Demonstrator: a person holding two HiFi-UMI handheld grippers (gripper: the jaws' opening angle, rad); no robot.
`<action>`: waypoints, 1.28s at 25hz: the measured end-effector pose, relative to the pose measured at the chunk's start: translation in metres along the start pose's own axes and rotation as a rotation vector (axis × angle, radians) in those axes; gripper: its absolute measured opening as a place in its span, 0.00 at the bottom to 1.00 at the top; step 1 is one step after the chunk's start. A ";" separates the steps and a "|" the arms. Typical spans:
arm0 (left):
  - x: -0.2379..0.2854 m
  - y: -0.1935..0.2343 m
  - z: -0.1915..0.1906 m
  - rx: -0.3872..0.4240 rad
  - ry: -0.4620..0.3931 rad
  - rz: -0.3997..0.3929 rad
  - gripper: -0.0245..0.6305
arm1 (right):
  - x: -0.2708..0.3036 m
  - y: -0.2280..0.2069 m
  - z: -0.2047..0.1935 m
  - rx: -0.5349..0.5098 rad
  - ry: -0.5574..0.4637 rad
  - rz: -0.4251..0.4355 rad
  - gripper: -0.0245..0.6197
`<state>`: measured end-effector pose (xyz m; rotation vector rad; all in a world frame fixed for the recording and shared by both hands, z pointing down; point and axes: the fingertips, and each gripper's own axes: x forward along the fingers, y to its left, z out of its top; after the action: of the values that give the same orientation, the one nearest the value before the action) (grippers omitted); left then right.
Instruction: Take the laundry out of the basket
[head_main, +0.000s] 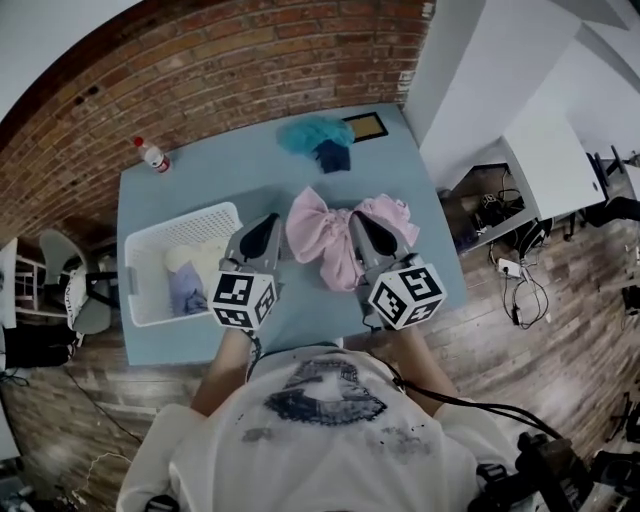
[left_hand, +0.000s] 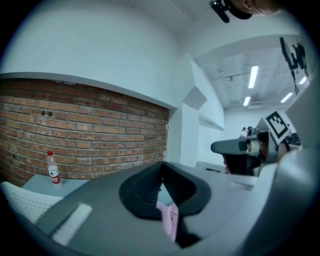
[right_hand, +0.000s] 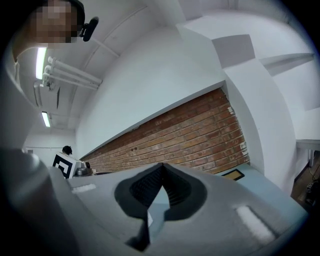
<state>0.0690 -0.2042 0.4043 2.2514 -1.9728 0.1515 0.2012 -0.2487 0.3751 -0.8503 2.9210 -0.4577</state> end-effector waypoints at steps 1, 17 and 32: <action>-0.006 0.009 -0.001 -0.003 0.004 0.014 0.02 | 0.006 0.008 -0.002 0.001 0.005 0.014 0.04; -0.099 0.162 -0.040 -0.054 0.115 0.114 0.02 | 0.123 0.143 -0.054 0.023 0.086 0.151 0.04; -0.127 0.233 -0.101 -0.080 0.314 -0.043 0.13 | 0.192 0.197 -0.088 0.038 0.097 0.096 0.04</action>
<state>-0.1768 -0.0927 0.4919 2.0712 -1.7356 0.3880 -0.0756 -0.1695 0.4040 -0.6989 3.0132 -0.5604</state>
